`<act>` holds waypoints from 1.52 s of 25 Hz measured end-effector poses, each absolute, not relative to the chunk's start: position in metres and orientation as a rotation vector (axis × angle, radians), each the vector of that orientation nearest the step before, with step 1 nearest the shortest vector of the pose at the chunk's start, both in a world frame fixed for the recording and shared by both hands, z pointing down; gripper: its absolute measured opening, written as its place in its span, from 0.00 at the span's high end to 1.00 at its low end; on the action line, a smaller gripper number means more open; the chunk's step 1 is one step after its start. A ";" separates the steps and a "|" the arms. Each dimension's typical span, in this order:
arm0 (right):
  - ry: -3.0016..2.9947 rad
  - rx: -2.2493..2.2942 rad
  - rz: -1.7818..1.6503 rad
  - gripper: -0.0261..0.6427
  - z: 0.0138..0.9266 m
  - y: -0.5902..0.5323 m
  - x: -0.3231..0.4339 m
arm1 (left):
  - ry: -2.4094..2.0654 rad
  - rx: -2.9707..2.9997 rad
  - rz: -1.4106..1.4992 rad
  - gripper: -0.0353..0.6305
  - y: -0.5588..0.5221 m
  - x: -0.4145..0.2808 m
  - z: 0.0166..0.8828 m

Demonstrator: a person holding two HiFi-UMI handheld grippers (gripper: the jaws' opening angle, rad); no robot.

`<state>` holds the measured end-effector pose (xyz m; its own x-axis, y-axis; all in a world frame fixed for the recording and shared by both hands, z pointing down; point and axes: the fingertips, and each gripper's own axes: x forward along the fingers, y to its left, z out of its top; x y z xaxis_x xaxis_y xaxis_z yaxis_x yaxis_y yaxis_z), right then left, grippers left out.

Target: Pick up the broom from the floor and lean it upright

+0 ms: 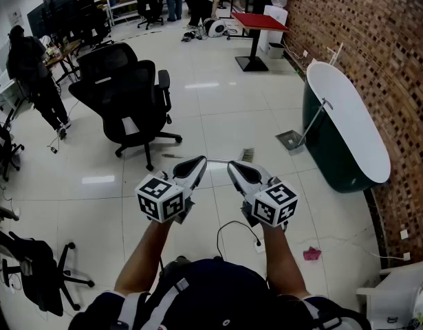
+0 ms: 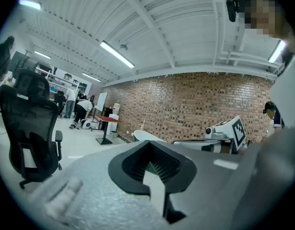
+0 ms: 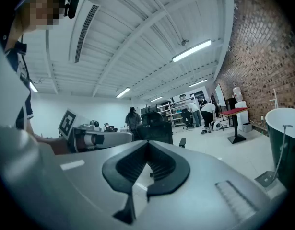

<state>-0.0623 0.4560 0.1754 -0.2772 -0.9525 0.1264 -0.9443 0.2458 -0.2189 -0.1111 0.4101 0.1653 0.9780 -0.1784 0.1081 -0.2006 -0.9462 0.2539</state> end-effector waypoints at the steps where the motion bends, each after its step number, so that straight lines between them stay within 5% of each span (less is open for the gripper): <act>1: 2.450 -1.871 -0.395 0.95 0.176 0.457 -0.056 | -0.284 2.858 0.126 0.95 0.409 -0.109 0.166; 13: 2.377 -1.927 -0.518 0.95 0.209 0.443 -0.018 | -0.317 2.812 0.209 0.95 0.382 -0.094 0.199; 38: 2.445 -2.101 -0.604 0.95 0.245 0.227 0.033 | -0.218 2.755 0.263 0.95 0.172 -0.029 0.266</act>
<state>0.0329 0.2266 0.2449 -0.1738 -0.9251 0.3376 -0.9759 0.1159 -0.1849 -0.0295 0.1723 0.2662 0.9707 -0.1168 0.2099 -0.1846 -0.9219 0.3407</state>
